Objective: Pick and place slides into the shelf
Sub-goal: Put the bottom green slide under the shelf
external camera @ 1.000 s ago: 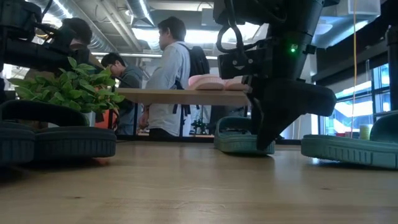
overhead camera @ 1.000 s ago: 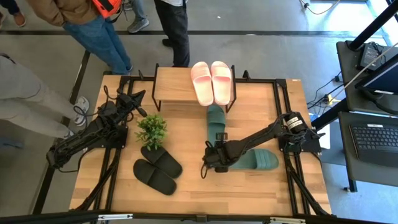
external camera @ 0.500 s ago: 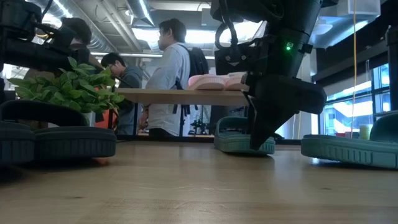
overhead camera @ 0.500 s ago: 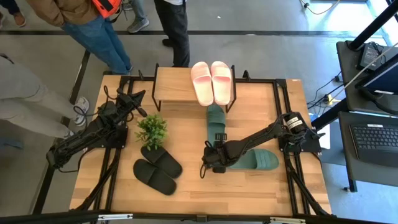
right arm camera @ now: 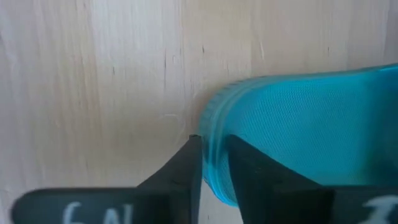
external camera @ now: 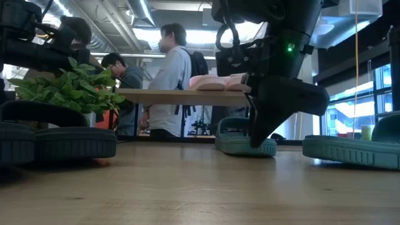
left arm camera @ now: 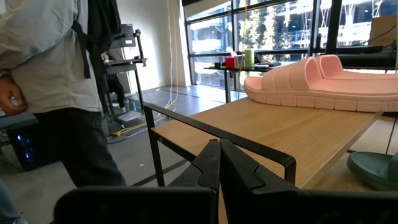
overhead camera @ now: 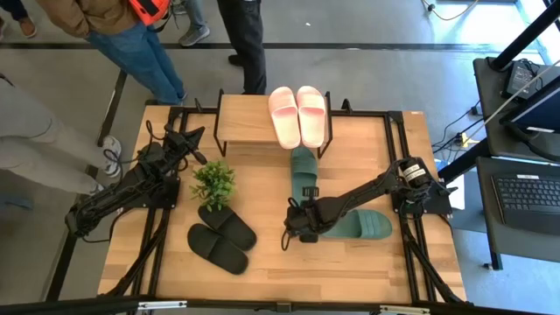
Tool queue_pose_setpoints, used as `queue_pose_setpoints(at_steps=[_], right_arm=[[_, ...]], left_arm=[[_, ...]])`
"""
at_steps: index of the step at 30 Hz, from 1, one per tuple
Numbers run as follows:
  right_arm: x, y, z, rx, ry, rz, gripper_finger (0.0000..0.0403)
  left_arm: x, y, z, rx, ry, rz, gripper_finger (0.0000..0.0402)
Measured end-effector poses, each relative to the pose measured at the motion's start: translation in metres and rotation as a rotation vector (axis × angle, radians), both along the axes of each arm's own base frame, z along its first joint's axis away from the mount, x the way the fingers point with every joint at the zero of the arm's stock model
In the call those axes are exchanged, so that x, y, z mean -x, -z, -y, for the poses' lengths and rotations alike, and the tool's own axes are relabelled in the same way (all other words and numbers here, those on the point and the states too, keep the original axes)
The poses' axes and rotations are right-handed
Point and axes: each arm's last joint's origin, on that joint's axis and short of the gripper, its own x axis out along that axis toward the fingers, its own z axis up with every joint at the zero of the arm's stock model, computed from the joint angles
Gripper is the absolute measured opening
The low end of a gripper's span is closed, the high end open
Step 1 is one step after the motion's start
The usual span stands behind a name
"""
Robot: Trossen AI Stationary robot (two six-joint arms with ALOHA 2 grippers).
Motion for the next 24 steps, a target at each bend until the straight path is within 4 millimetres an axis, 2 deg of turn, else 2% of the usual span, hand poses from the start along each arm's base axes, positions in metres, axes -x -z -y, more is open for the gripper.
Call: queue_pose_setpoints(at_steps=[14,24], right_arm=[[-0.001,0.000,0.007,0.041,0.022,0.008,0.0007],[-0.007,-0.001,0.034,0.092,0.102,0.012,0.0003]], left_arm=[[0.000,0.000,0.000,0.000,0.000,0.000,0.0000],[0.000,0.000,0.000,0.000,-0.001,0.000,0.0000]])
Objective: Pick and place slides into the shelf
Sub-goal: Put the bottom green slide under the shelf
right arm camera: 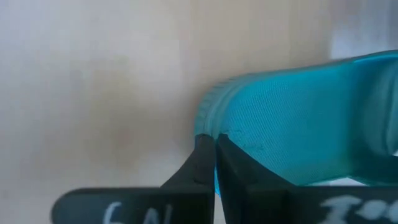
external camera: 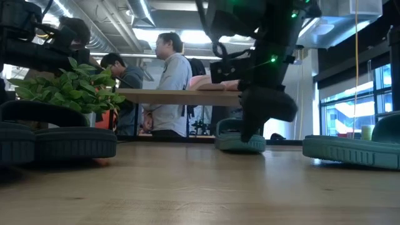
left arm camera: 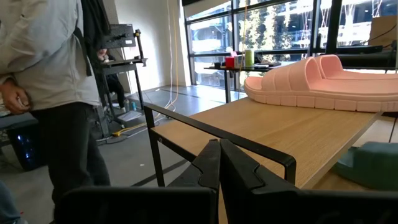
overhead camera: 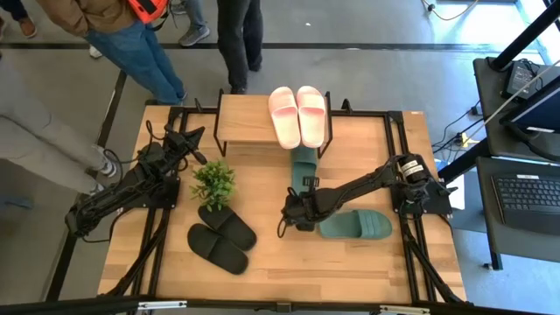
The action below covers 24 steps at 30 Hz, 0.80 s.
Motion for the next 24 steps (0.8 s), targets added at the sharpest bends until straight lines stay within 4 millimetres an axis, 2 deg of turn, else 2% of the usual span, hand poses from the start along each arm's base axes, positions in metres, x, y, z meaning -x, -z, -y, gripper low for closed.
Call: queue_pose_setpoints(at_steps=[24], right_arm=[[-0.006,-0.001,0.068,0.100,0.068,-0.078,0.0004]], left_arm=[[0.000,0.000,0.000,-0.020,-0.001,-0.025,0.0000]])
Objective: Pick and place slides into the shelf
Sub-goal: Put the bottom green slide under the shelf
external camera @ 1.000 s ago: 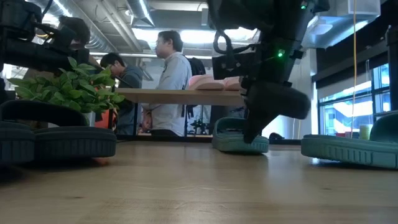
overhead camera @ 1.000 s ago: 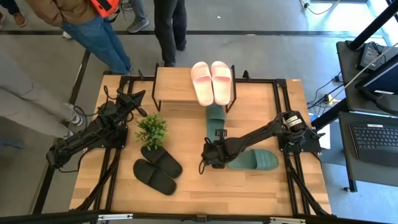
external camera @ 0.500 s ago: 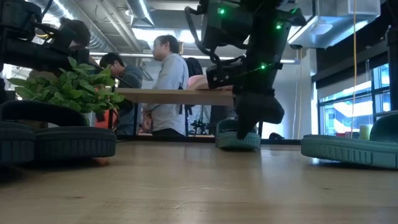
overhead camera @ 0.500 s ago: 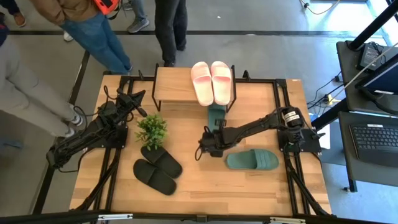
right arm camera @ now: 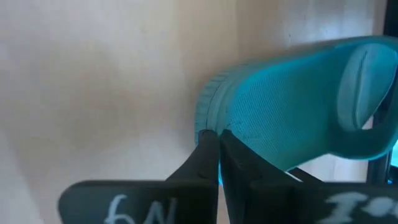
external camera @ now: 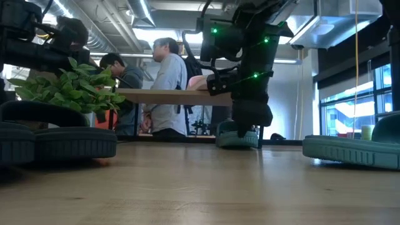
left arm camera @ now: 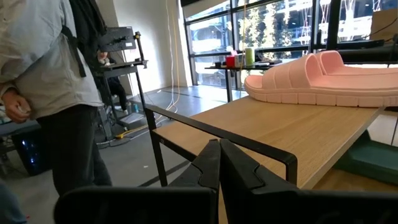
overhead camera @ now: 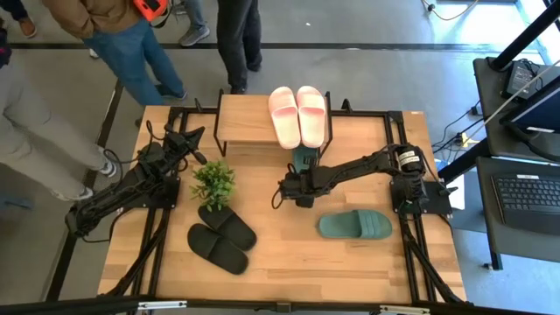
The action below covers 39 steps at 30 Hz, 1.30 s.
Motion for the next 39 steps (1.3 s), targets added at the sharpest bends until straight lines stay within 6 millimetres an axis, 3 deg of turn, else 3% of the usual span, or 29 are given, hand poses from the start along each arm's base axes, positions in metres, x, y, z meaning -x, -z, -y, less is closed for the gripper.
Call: queue_pose_setpoints(at_steps=[21,30,39], right_arm=[[0.002,0.000,0.030,0.031,0.082,-0.016,0.0004],[0.001,0.000,0.035,0.028,0.078,-0.015,0.0004],[0.001,0.000,0.035,0.034,0.079,-0.014,0.0045]], left_arm=[[0.000,0.000,0.000,0.010,0.001,0.012,0.0000],[0.000,0.000,0.000,0.011,0.001,0.013,0.0000],[0.000,0.000,0.000,0.011,0.001,0.013,0.0000]])
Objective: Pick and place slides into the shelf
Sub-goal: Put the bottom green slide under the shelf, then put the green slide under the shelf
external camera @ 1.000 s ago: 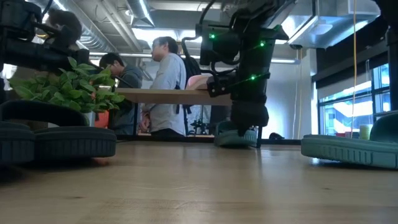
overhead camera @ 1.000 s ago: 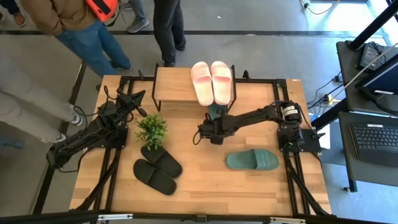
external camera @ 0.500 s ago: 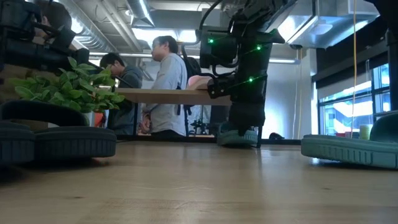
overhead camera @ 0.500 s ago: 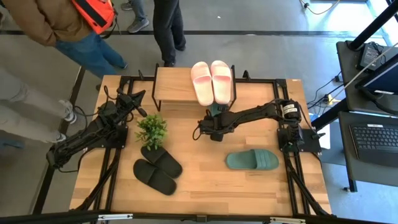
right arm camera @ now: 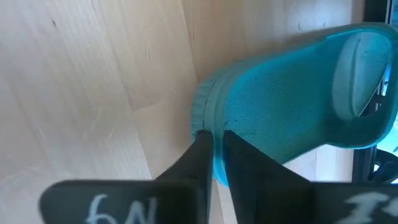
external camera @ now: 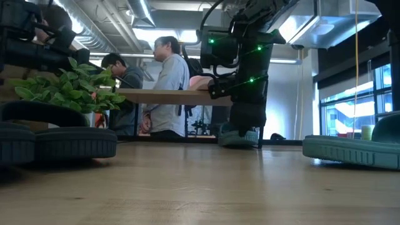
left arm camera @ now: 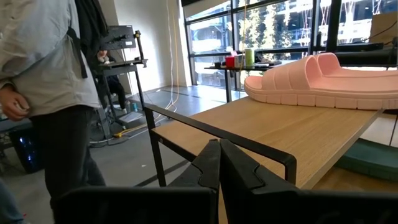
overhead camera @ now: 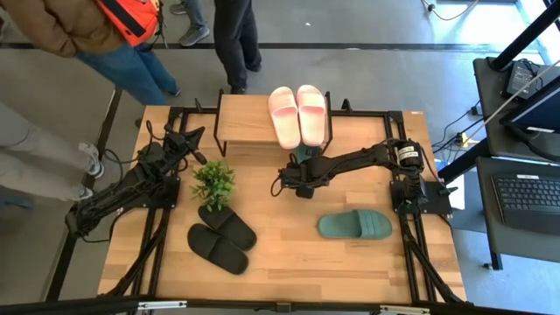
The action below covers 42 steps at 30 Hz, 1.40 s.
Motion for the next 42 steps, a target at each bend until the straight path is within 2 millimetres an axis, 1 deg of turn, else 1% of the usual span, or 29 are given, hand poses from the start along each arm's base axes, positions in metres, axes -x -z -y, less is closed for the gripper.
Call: queue_pose_setpoints(at_steps=[6,13,16,20,26,31,35,38,42], right_arm=[[0.000,0.000,0.000,-0.001,0.002,0.001,0.0081],[0.000,0.000,0.000,-0.020,0.003,0.001,0.0137],[0.000,0.000,0.000,-0.023,0.002,-0.003,0.0155],[-0.002,-0.006,-0.006,-0.026,-0.014,-0.004,0.0166],[-0.006,-0.020,-0.020,-0.038,0.008,0.009,0.0167],[-0.003,-0.031,-0.039,-0.042,0.090,0.021,0.0168],[0.001,-0.039,-0.063,-0.090,0.182,0.062,0.0168],[0.004,-0.043,-0.085,-0.161,0.250,0.100,0.0168],[0.010,-0.046,-0.113,-0.197,0.334,0.149,0.0168]], left_arm=[[0.000,0.000,0.000,0.000,-0.001,0.000,0.0000],[0.000,0.000,0.000,0.000,0.000,0.000,0.0000],[0.000,0.000,0.000,0.000,0.000,0.000,0.0000],[0.000,0.000,0.000,0.000,0.000,0.000,0.0000],[0.000,0.000,0.000,0.000,0.000,0.000,0.0000],[0.000,0.000,0.000,0.000,0.000,0.000,0.0000],[0.000,0.000,0.000,0.000,0.000,0.000,0.0000],[0.000,0.000,0.000,0.000,0.000,0.000,0.0000],[0.000,0.000,0.000,0.000,0.000,0.000,0.0000]])
